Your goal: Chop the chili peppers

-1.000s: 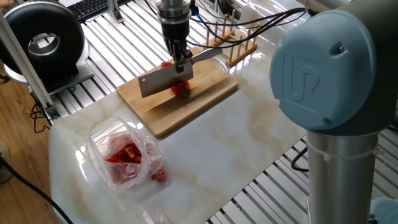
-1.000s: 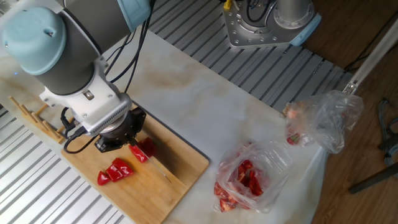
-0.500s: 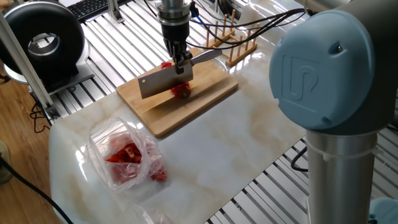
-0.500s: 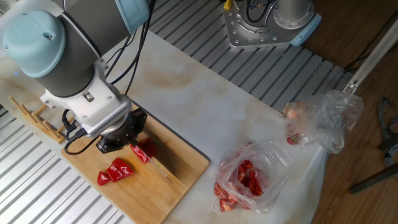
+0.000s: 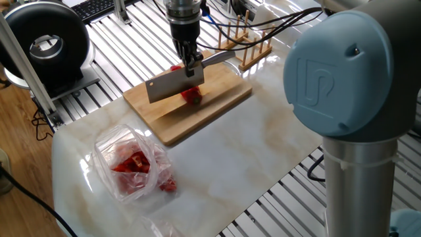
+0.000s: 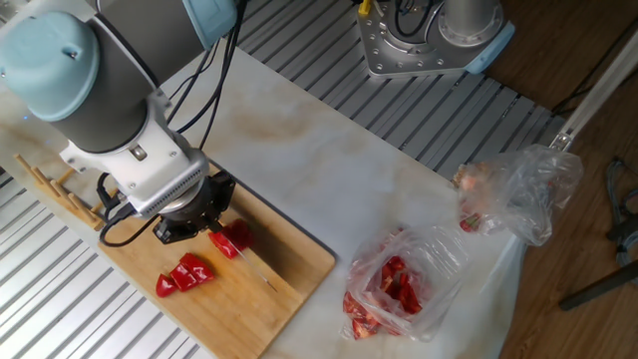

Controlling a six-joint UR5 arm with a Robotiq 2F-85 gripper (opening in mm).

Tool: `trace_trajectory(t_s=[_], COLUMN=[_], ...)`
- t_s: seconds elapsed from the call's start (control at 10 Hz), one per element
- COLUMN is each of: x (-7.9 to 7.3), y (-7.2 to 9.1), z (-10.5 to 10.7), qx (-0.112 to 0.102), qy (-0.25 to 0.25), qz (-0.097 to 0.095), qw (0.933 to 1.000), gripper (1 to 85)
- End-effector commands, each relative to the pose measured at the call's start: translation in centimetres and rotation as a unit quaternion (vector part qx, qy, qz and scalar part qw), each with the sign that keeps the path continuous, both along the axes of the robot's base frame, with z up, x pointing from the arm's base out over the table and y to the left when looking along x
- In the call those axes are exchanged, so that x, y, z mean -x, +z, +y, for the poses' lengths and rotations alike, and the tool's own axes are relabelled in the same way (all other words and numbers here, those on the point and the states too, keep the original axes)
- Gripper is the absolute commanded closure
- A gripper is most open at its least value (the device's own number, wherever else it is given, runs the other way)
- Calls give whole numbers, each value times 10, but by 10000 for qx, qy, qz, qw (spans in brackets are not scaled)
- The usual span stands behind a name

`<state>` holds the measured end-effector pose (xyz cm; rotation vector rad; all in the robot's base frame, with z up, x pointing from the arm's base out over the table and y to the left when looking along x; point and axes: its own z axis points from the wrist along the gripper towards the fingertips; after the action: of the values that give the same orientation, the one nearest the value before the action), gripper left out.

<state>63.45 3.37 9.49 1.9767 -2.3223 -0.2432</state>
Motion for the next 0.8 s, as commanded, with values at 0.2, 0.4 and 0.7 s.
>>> trace_trajectory(t_s=[0.2,0.4,0.7], x=[4,3,2], y=[7,2,-1], z=[3,2,0], qx=[-57,-57,-26], qy=[-29,-31,-33], qz=[53,30,-1], qw=[10000,10000,10000], gripper=[843,843,843])
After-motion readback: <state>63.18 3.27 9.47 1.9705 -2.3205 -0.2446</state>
